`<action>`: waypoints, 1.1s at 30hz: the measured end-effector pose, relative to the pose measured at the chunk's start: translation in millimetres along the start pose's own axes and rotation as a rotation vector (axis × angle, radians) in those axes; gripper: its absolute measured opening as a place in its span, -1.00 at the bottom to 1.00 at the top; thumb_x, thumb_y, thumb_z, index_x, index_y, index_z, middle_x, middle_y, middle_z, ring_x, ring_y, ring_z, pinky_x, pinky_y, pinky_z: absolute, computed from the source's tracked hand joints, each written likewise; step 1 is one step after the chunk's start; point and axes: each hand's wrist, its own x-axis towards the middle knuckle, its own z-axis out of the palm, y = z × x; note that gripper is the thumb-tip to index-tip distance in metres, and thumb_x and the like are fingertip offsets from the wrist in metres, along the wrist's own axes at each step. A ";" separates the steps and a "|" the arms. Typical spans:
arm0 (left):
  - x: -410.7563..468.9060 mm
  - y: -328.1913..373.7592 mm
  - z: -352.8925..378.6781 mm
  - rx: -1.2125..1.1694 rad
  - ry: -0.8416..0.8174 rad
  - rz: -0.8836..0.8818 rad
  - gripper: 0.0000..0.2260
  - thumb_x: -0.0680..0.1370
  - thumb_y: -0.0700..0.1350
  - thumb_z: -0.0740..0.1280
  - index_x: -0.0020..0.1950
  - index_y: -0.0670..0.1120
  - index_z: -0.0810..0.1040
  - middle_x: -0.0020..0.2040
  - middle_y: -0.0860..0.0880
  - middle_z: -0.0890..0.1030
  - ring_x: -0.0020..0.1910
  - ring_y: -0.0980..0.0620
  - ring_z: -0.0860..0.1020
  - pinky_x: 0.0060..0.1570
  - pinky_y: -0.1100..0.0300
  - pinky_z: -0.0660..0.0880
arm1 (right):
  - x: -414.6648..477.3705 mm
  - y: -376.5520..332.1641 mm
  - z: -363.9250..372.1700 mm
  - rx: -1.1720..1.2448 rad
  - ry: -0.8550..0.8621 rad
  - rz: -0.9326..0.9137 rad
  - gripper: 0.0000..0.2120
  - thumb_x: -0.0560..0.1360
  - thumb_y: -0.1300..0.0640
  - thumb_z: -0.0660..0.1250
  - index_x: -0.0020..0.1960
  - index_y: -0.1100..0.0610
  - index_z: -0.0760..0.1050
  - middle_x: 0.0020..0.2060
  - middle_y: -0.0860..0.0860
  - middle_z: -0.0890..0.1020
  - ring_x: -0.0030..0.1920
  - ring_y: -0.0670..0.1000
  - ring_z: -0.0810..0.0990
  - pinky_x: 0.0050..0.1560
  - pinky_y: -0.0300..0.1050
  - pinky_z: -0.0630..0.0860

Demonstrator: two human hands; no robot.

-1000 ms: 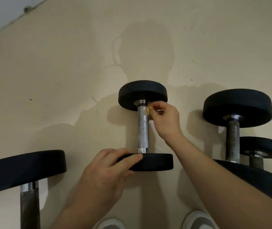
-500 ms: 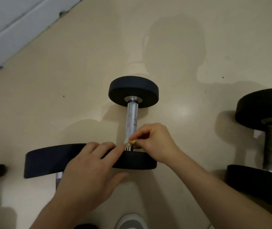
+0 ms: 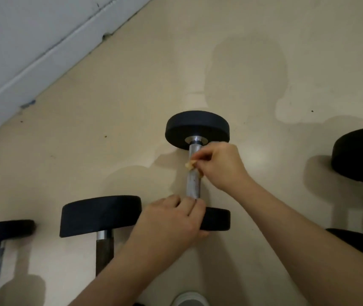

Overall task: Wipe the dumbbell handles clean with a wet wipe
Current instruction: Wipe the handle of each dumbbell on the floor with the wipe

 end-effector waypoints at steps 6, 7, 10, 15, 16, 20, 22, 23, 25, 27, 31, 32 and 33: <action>5.4 6.7 -0.2 -0.028 0.069 -0.035 -0.66 0.44 0.20 0.26 -0.11 -0.06 0.59 -0.27 0.01 0.62 -0.42 0.01 0.53 -0.52 0.21 0.33 | -27.6 3.5 -3.0 -0.216 -0.314 -0.078 -0.86 0.42 0.21 0.42 -0.09 0.02 0.69 -0.09 -0.06 0.68 -0.07 -0.10 0.60 0.12 -0.15 0.53; 4.7 6.5 -0.5 -0.022 0.076 -0.040 -0.66 0.43 0.21 0.27 -0.11 -0.05 0.60 -0.27 0.02 0.62 -0.41 0.01 0.53 -0.52 0.21 0.31 | -29.0 3.5 -1.7 -0.237 -0.312 -0.112 -0.87 0.43 0.19 0.41 -0.10 0.01 0.69 -0.09 -0.06 0.68 -0.08 -0.10 0.60 0.12 -0.14 0.53; 1.2 5.7 1.5 -0.045 0.083 -0.041 -0.65 0.42 0.21 0.38 -0.04 -0.06 0.60 -0.24 0.01 0.63 -0.39 0.01 0.56 -0.51 0.20 0.35 | 3.2 1.7 -1.1 -0.189 0.006 -0.172 -0.88 0.47 0.23 0.37 -0.10 0.12 0.68 -0.07 0.03 0.66 -0.07 -0.03 0.58 0.12 -0.08 0.53; -12.4 -3.7 3.4 -0.122 0.097 -0.104 -0.67 0.41 0.15 0.43 0.04 -0.03 0.61 -0.15 0.03 0.64 -0.26 0.02 0.60 -0.49 0.16 0.43 | -27.7 4.6 10.6 -0.171 -0.207 -0.145 -0.89 0.50 0.10 0.37 -0.07 0.05 0.68 -0.07 0.00 0.67 -0.16 -0.08 0.61 0.00 -0.22 0.56; -13.9 -5.1 3.5 -0.144 0.089 -0.120 -0.67 0.45 0.17 0.35 0.06 -0.02 0.61 -0.13 0.04 0.64 -0.24 0.03 0.60 -0.48 0.15 0.46 | -31.3 4.9 9.0 -0.146 -0.253 -0.147 -0.90 0.50 0.11 0.38 -0.08 0.06 0.68 -0.08 -0.01 0.67 -0.20 -0.10 0.60 -0.02 -0.22 0.57; -20.2 -9.0 1.9 -0.278 0.030 -0.198 -0.58 0.45 0.21 0.21 0.17 0.01 0.59 -0.01 0.06 0.65 -0.13 0.06 0.62 -0.31 0.15 0.58 | 18.1 -0.8 1.3 -0.045 0.048 -0.165 -0.88 0.44 0.31 0.39 -0.13 0.15 0.68 -0.12 0.02 0.64 -0.11 -0.06 0.58 0.04 -0.08 0.57; -25.8 -15.8 0.8 -0.368 0.004 -0.224 -0.57 0.45 0.19 0.23 0.23 0.02 0.55 0.07 0.09 0.63 -0.05 0.08 0.61 -0.16 0.16 0.59 | 15.8 -0.1 11.3 -0.006 0.099 -0.155 -0.89 0.44 0.29 0.40 -0.13 0.14 0.67 -0.10 0.01 0.63 -0.09 -0.03 0.59 0.03 -0.08 0.58; -28.9 -19.5 -0.9 -0.417 -0.007 -0.250 -0.57 0.45 0.17 0.25 0.25 0.03 0.54 0.10 0.11 0.61 -0.01 0.09 0.60 -0.09 0.16 0.58 | 3.7 1.4 18.5 -0.015 0.063 -0.164 -0.88 0.44 0.29 0.41 -0.11 0.12 0.68 -0.09 0.00 0.65 -0.09 -0.05 0.60 0.03 -0.09 0.59; -32.6 -25.5 -4.1 -0.489 -0.011 -0.295 -0.57 0.42 0.13 0.32 0.26 0.04 0.54 0.13 0.15 0.60 0.03 0.11 0.58 0.01 0.19 0.55 | -25.4 1.8 25.9 -0.055 -0.101 -0.129 -0.84 0.44 0.28 0.41 -0.08 0.07 0.68 -0.05 -0.03 0.67 -0.08 -0.11 0.59 0.07 -0.14 0.57; -33.9 -27.0 -7.0 -0.519 -0.009 -0.316 -0.56 0.38 0.09 0.37 0.25 0.07 0.54 0.14 0.18 0.60 0.06 0.15 0.57 0.07 0.21 0.53 | -22.0 0.0 23.4 -0.060 -0.193 -0.122 -0.85 0.44 0.26 0.40 -0.07 0.06 0.68 -0.04 -0.04 0.67 -0.07 -0.11 0.60 0.07 -0.14 0.57; -38.3 -30.3 -9.2 -0.615 -0.012 -0.351 -0.55 0.39 0.08 0.40 0.29 0.16 0.51 0.19 0.31 0.53 0.17 0.33 0.47 0.20 0.40 0.38 | 17.9 -13.9 20.2 -0.063 0.086 -0.159 -0.84 0.47 0.27 0.34 -0.04 0.13 0.68 -0.03 0.05 0.64 -0.03 0.02 0.60 0.10 -0.03 0.54; -40.3 -32.9 -9.4 -0.663 -0.012 -0.366 -0.56 0.39 0.07 0.42 0.28 0.19 0.52 0.19 0.35 0.51 0.18 0.37 0.45 0.20 0.46 0.33 | 15.6 -16.9 24.2 -0.134 0.027 -0.164 -0.83 0.48 0.26 0.33 -0.04 0.10 0.67 -0.02 0.03 0.65 -0.01 0.01 0.60 0.13 -0.04 0.52; -41.6 -36.4 -10.4 -0.716 -0.007 -0.397 -0.57 0.38 0.04 0.47 0.25 0.21 0.54 0.18 0.37 0.49 0.19 0.40 0.44 0.19 0.51 0.30 | 7.3 -20.0 29.9 -0.222 -0.088 -0.161 -0.82 0.49 0.23 0.33 -0.03 0.06 0.67 -0.02 0.00 0.66 -0.01 -0.01 0.60 0.14 -0.07 0.52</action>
